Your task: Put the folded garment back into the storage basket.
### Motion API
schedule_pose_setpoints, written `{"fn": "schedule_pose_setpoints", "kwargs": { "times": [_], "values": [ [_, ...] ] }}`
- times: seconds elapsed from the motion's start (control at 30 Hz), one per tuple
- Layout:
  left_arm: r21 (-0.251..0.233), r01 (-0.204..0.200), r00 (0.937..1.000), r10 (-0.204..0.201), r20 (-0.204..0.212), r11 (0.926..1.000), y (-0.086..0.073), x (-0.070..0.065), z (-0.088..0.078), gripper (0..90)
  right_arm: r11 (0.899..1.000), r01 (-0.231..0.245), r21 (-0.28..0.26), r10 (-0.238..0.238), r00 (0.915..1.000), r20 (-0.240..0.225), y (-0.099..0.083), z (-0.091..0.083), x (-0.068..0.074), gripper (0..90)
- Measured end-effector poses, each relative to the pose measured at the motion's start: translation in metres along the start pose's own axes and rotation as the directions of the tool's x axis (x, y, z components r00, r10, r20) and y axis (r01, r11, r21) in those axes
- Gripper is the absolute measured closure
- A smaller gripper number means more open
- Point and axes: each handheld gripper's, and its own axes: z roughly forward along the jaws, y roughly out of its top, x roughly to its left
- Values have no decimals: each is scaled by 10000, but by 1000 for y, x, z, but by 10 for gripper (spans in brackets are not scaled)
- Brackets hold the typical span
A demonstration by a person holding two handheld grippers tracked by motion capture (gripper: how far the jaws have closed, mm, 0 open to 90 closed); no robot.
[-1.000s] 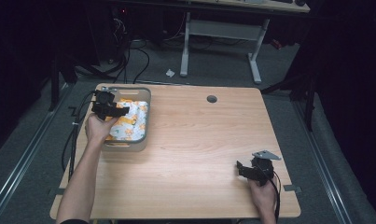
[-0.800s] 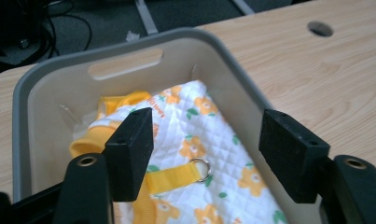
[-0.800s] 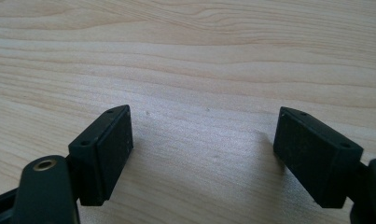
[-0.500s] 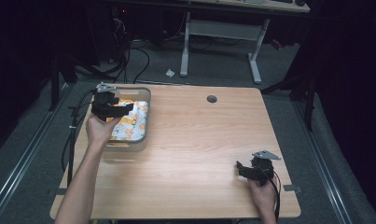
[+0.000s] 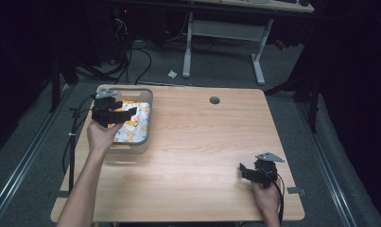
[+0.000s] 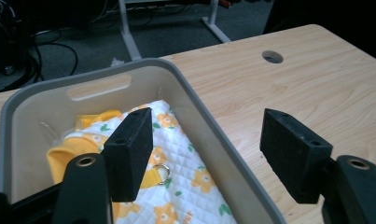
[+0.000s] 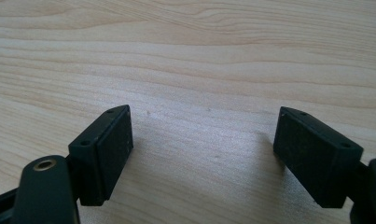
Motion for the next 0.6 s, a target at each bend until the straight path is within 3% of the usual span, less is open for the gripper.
{"fn": "schedule_pose_setpoints", "kwargs": {
  "times": [0.3,0.6],
  "values": [
    [-183,-348,9987,355,368,9992,0,-25,-9,340,10000,-2,0,2,10000,-3,0,0,0,200],
    [-282,-323,9973,340,646,9991,-7,-36,-15,342,10000,-1,1,1,10000,-1,0,0,0,200]
  ]
}}
